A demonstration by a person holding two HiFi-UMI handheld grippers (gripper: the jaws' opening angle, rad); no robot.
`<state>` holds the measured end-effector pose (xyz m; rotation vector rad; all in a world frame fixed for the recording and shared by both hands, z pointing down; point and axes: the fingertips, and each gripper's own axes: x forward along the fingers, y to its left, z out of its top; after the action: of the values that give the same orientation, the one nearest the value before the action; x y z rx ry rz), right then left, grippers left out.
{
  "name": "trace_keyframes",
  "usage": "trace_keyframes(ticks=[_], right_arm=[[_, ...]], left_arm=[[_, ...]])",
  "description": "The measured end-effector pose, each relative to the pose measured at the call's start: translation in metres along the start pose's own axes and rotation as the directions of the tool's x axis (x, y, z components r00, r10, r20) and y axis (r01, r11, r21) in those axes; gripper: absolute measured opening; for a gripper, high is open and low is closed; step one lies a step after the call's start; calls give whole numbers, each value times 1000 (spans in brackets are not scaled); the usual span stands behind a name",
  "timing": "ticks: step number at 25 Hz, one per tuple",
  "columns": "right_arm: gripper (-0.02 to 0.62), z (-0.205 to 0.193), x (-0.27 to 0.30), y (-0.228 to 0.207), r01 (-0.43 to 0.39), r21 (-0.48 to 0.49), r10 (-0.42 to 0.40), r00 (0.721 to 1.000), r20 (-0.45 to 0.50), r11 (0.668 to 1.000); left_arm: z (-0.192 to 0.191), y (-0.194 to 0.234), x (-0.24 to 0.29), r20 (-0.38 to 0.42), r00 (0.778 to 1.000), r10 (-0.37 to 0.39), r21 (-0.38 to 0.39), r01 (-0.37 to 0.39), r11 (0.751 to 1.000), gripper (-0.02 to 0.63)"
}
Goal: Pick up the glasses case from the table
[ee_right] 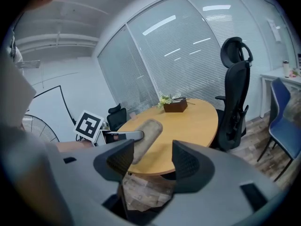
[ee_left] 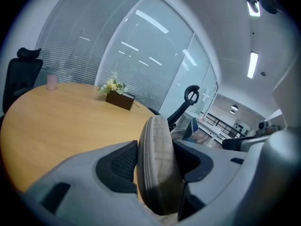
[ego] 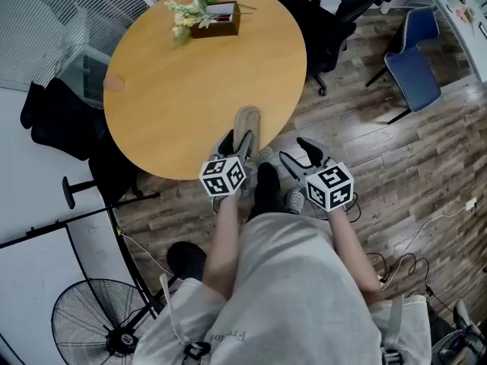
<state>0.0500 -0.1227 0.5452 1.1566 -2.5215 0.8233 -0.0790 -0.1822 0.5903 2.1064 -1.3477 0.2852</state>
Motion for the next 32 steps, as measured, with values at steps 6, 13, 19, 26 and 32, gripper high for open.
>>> trace_keyframes(ticks=[6, 13, 19, 26, 32], right_arm=[[244, -18, -31, -5, 28, 17, -28, 999, 23, 999], [244, -21, -49, 7, 18, -2, -18, 998, 66, 1000], [244, -17, -58, 19, 6, -28, -3, 995, 96, 1000], [244, -26, -59, 42, -33, -52, 38, 994, 98, 998], [242, -36, -55, 64, -63, -78, 69, 994, 80, 995]], left_arm=[[-6, -34, -18, 14, 999, -41, 17, 41, 999, 230], [-11, -66, -40, 42, 997, -72, -2, 72, 997, 230], [-8, -78, -65, 99, 992, -78, -52, 84, 995, 230], [-19, -67, -102, 162, 986, -41, -95, 57, 994, 230], [-34, -52, -137, 197, 980, 18, -110, 3, 994, 231]])
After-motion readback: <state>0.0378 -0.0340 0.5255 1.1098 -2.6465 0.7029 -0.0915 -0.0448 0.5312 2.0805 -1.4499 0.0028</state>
